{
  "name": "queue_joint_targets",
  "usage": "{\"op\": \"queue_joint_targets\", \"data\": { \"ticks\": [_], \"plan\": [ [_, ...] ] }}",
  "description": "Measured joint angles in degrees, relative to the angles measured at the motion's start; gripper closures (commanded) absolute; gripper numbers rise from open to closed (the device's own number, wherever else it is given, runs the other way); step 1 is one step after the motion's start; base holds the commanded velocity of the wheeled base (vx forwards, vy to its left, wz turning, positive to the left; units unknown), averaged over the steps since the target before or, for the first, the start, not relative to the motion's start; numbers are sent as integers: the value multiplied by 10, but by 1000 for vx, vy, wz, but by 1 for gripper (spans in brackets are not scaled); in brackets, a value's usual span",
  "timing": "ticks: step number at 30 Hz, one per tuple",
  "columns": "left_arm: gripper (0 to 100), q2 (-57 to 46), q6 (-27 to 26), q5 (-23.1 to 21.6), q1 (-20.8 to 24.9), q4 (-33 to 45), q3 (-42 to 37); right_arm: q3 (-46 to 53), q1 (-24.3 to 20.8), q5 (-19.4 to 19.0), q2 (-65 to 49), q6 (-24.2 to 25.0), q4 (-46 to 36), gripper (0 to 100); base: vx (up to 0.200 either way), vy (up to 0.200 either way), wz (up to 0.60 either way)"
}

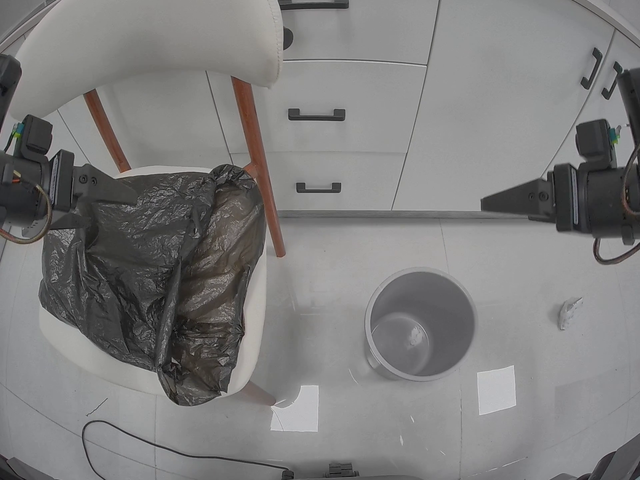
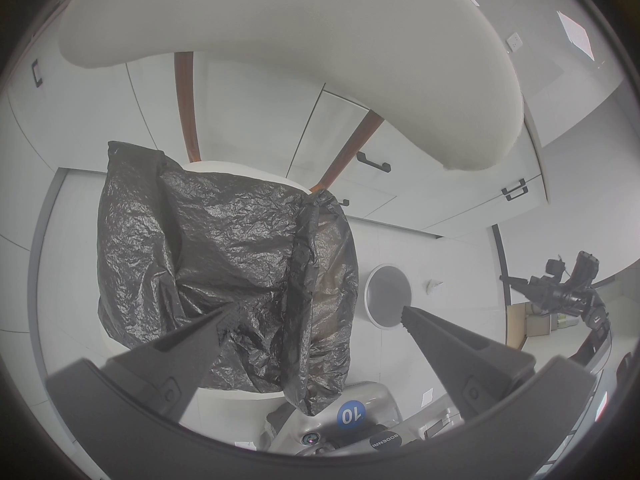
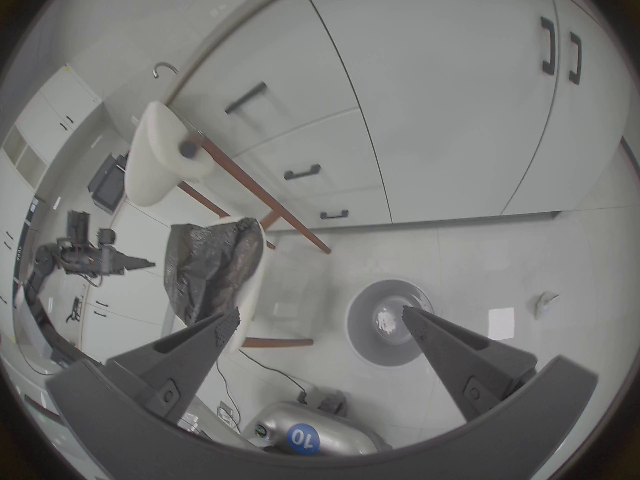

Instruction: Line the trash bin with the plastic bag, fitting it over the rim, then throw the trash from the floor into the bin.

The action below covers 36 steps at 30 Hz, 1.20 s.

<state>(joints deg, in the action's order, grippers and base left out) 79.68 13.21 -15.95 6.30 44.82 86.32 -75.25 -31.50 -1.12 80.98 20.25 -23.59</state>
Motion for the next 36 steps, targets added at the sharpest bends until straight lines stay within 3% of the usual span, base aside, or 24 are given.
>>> {"op": "queue_joint_targets", "data": {
  "ticks": [3,6,10,17,21,26,31,34,36],
  "plan": [
    [0,-8,0,0,0,0,-8,19,-1,13,-3,-26,-1,0,0,0,0],
    [0,-18,0,-1,1,-1,-11,34,-1,34,-16,-94,1,0,0,0,0],
    [0,-35,-1,-1,2,0,-16,50,0,89,-65,-158,3,0,0,0,0],
    [0,-62,-1,0,10,2,-35,82,0,274,-175,-184,-80,0,0,0,0],
    [0,-70,-1,0,11,2,-46,91,2,332,-232,-174,-178,0,0,0,0],
    [0,-77,-1,1,10,2,-57,99,45,359,-302,-161,-261,0,0,0,0],
    [0,-80,-1,1,10,3,-62,115,161,360,-352,-158,-270,0,0,0,0],
    [0,-82,0,1,10,2,-64,126,237,333,-382,-169,-271,0,0,0,0],
    [0,-82,0,1,10,2,-64,130,277,292,-401,-180,-268,0,0,0,0]
  ]
}}
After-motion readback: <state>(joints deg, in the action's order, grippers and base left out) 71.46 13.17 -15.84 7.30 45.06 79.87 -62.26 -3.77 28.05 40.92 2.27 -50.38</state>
